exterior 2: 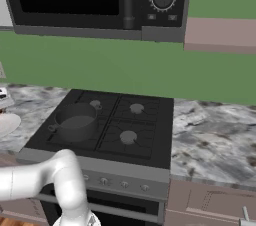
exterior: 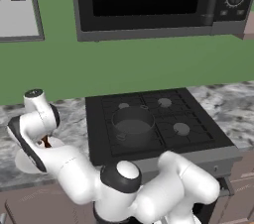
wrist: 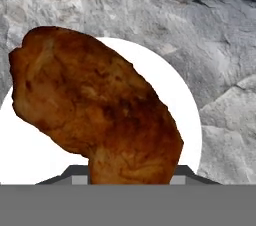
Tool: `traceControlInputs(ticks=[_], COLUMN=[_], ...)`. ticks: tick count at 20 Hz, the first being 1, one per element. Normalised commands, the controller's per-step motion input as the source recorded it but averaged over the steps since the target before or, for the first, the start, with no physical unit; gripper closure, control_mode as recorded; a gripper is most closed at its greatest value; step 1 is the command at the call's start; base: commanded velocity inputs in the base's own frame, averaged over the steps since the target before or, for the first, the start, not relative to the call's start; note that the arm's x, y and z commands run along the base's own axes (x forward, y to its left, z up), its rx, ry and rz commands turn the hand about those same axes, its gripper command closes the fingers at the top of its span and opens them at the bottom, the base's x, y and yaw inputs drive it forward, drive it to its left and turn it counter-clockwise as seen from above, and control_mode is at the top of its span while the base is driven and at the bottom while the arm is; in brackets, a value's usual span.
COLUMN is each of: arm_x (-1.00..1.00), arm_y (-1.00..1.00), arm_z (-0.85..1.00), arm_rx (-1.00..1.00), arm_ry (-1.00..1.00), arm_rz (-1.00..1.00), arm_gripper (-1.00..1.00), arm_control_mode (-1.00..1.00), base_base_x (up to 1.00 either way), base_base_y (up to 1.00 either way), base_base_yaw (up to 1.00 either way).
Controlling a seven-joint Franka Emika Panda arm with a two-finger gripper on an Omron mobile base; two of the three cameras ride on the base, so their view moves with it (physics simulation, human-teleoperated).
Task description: Retrieve the frozen meat and place it in the pot on a burner. Then turn the burner on.
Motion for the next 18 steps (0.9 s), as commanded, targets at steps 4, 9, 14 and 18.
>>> traceControlInputs(ticks=[4, 9, 14, 18], arm_x=[-0.27, -0.16, -0.01, 0.00], arm_y=[-0.62, -0.96, -1.00, -1.00], arm_z=[0.67, 0.47, 0.40, 0.47], arm_rx=[0.07, 0.05, 0.04, 0.05], arm_ry=[-0.21, -0.26, -0.22, -0.15], arm_rz=[0.00, 0.00, 0.00, 0.00], arm_gripper=[1.00, 1.00, 1.00, 1.00], arm_control_mode=[-1.00, -1.00, -1.00, -1.00], base_base_x=[0.00, 0.00, 0.00, 0.00], base_base_y=[0.00, 0.00, 0.00, 0.00], base_base_yaw=[0.00, 0.00, 0.00, 0.00])
